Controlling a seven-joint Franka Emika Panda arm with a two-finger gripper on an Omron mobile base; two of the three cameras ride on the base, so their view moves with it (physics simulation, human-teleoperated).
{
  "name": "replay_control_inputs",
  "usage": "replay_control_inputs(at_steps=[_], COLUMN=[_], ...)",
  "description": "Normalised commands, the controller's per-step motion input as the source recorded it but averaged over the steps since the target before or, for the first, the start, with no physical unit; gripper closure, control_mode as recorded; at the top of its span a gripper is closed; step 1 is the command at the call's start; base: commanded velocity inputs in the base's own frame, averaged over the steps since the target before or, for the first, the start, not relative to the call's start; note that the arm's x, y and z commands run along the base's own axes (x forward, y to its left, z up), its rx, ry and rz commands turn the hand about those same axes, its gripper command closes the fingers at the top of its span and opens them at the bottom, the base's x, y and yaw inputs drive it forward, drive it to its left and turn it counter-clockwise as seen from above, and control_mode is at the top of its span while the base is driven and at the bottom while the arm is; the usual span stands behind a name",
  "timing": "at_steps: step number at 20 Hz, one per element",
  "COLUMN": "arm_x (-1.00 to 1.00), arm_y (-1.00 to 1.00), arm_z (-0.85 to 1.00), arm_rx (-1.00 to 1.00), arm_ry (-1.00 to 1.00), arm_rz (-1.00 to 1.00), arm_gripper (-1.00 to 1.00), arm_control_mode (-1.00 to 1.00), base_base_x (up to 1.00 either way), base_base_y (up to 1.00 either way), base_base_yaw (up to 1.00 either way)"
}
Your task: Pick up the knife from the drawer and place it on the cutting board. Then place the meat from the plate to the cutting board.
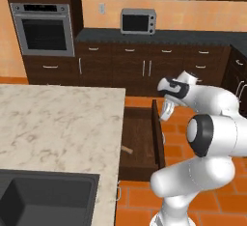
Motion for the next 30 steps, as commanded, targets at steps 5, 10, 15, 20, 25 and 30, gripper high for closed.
replay_control_inputs(at_steps=[5, 10, 15, 20, 25, 30], arm_x=[0.07, 0.0, 0.01, 0.0, -0.01, -0.07], arm_y=[0.03, 0.02, 0.11, 0.03, -0.1, -0.3], arm_z=[-0.48, -0.51, -0.39, -0.4, -0.46, -0.48], arm_rx=[0.03, 0.0, 0.0, 0.0, -0.06, -0.1], arm_ry=[0.0, 0.0, 0.0, 0.0, -0.01, -0.02], arm_rz=[0.09, 0.0, 0.0, -0.01, -0.05, -0.05], arm_gripper=[-1.0, -1.0, -1.0, -1.0, -1.0, -1.0], arm_control_mode=[-1.0, -1.0, -1.0, -1.0, -1.0, -1.0], base_base_x=[0.0, 0.0, 0.0, 0.0, 0.0, 0.0], base_base_y=[0.0, 0.0, 0.0, 0.0, 0.0, 0.0], base_base_yaw=[0.0, 0.0, 0.0, 0.0, 0.0, 0.0])
